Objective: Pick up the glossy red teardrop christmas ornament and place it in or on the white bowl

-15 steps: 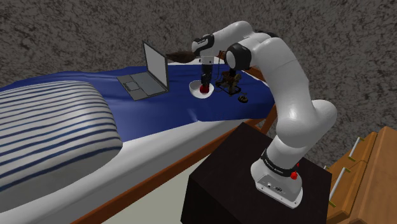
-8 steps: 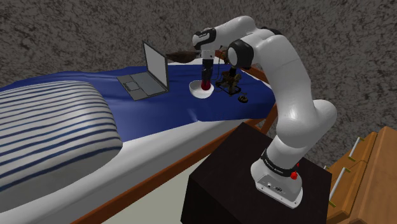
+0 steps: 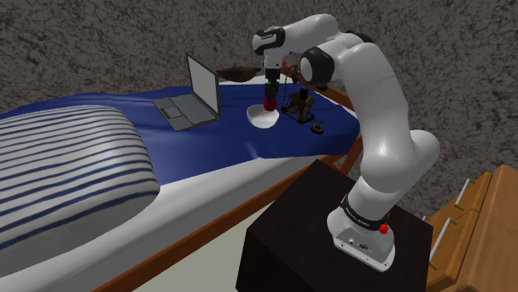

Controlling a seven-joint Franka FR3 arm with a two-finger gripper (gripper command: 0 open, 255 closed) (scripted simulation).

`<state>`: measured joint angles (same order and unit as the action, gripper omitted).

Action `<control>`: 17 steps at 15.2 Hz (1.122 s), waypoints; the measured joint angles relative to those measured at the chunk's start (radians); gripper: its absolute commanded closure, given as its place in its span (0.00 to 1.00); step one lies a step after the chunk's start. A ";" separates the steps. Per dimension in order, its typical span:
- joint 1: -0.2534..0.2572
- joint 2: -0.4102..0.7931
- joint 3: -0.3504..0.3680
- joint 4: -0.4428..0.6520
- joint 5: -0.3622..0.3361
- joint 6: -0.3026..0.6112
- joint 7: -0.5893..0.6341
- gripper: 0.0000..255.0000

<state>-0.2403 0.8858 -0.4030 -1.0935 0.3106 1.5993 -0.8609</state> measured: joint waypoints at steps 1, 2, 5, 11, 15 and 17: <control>-0.001 -0.003 -0.001 0.010 -0.001 -0.013 0.002 1.00; -0.001 -0.007 -0.001 0.018 -0.002 -0.024 0.004 1.00; -0.004 -0.017 -0.003 0.044 -0.006 -0.059 0.008 1.00; 0.020 -0.034 0.000 0.040 -0.005 -0.070 0.034 1.00; 0.026 -0.024 0.003 0.005 -0.002 -0.028 0.031 1.00; 0.025 -0.009 0.006 0.006 0.002 -0.014 0.031 1.00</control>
<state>-0.2150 0.8771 -0.3973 -1.0878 0.3127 1.5857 -0.8295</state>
